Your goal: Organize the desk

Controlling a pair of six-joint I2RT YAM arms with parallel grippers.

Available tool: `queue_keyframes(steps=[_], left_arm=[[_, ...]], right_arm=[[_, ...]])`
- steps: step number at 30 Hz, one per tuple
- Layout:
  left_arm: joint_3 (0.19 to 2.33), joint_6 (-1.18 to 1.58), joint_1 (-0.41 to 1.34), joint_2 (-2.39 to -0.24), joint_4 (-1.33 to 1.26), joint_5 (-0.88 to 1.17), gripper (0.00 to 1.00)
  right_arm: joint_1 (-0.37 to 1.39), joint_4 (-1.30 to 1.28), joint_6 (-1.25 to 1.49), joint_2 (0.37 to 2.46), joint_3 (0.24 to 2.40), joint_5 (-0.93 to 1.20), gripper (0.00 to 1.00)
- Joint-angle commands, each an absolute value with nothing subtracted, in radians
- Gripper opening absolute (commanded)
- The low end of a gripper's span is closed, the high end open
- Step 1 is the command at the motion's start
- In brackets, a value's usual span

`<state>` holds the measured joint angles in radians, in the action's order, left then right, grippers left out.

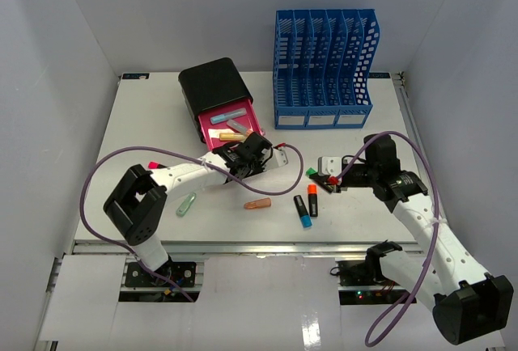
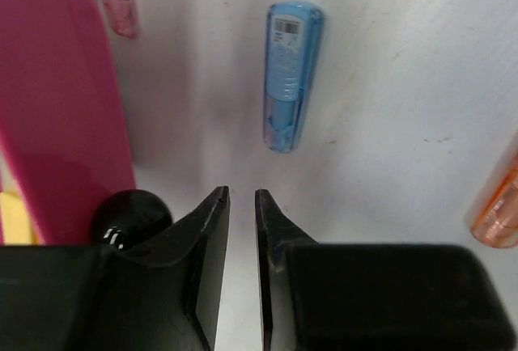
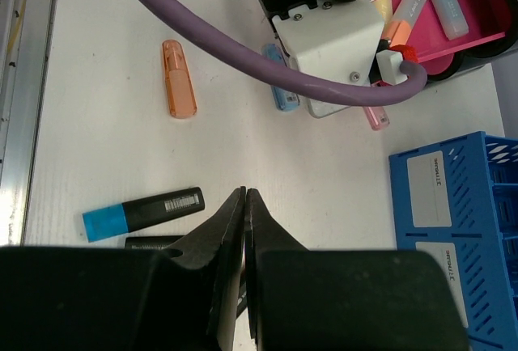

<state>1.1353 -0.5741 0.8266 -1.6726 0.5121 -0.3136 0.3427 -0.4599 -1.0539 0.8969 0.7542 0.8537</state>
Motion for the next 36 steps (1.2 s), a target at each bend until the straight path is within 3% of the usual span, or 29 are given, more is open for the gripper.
queue_keyframes(steps=[1,12,16,24,36], left_arm=[[1.109,-0.692,0.807,-1.68,0.386,-0.423,0.36],[1.134,-0.739,0.784,-1.726,0.223,-0.583,0.58],[1.127,-0.756,0.784,-1.714,0.157,-0.619,0.73],[1.094,-0.839,0.77,-1.698,0.015,-0.658,0.8],[1.239,-0.806,0.638,-1.787,0.04,-0.578,0.82]], right_arm=[[0.327,-0.41,-1.042,0.895,0.747,0.923,0.08],[0.297,-0.402,-1.037,0.878,0.732,0.947,0.08],[0.288,-0.402,-1.039,0.874,0.727,0.951,0.08],[0.279,-0.4,-1.039,0.864,0.719,0.96,0.08],[0.262,-0.4,-1.039,0.858,0.709,0.973,0.08]])
